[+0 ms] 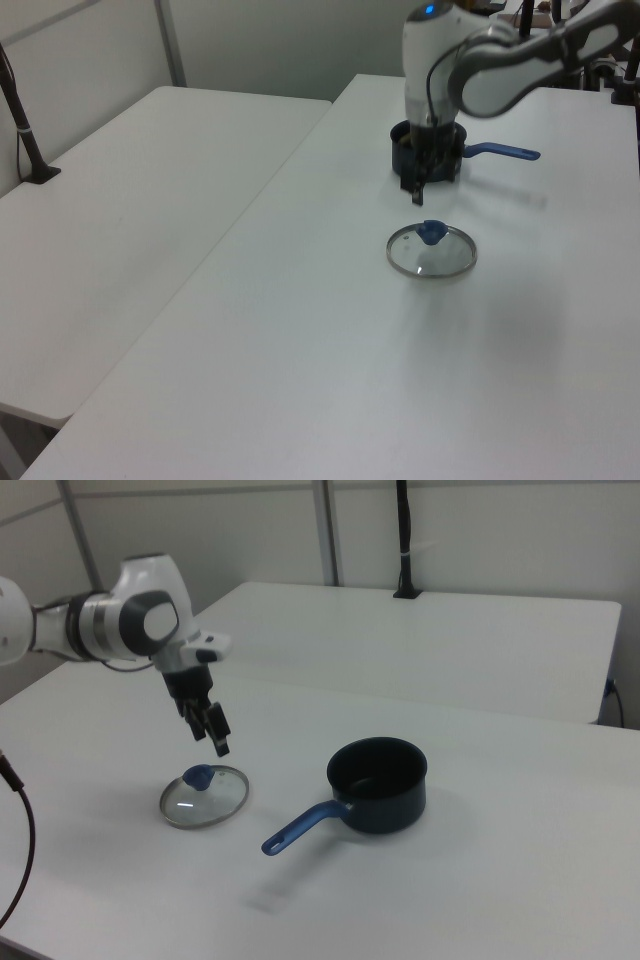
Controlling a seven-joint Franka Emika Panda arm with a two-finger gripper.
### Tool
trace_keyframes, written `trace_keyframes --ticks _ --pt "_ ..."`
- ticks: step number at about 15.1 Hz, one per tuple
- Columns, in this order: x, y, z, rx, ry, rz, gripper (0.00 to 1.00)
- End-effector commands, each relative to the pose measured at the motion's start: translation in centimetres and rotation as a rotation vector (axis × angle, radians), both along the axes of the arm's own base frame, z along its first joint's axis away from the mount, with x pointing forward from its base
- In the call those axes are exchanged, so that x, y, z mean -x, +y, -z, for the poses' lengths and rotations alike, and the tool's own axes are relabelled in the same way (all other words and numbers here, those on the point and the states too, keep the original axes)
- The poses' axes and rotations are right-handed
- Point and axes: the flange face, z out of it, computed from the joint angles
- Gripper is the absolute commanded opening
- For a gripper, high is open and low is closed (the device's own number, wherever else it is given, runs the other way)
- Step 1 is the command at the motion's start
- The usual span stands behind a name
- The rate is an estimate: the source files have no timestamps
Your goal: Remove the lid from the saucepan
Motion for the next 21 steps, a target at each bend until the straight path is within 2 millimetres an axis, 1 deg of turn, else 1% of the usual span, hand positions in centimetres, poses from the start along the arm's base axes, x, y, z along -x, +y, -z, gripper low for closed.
trace_keyframes --ticks 1,2,3,4,5,6,8,9,10,11,13,16,21 --pt "1.6 -2.8 -5.9 -0.016 -0.012 -0.071 1.0" --pt "1.7 -3.5 -6.6 -0.024 0.015 -0.103 1.0" --pt "1.6 -4.2 -7.7 -0.047 0.034 -0.139 1.0" --pt "1.6 -5.4 -8.8 -0.084 0.05 -0.171 1.0" --pt "1.6 -6.8 -10.0 -0.121 0.061 -0.205 1.0" --pt "1.6 -8.6 -11.6 -0.145 0.06 -0.228 1.0" --pt "1.8 -11.9 -14.6 -0.157 0.048 -0.221 1.0" --pt "1.8 -13.1 -15.8 -0.154 0.029 -0.203 1.0" --pt "2.1 -13.7 -16.7 -0.153 0.01 -0.189 1.0" --pt "2.4 -13.6 -17.1 -0.152 0.004 -0.191 1.0" --pt "2.4 -13.0 -16.8 -0.151 0.015 -0.203 1.0" --pt "2.4 -13.4 -16.8 -0.154 0.014 -0.197 1.0" --pt "2.5 -13.0 -16.7 -0.157 0.028 -0.199 1.0"
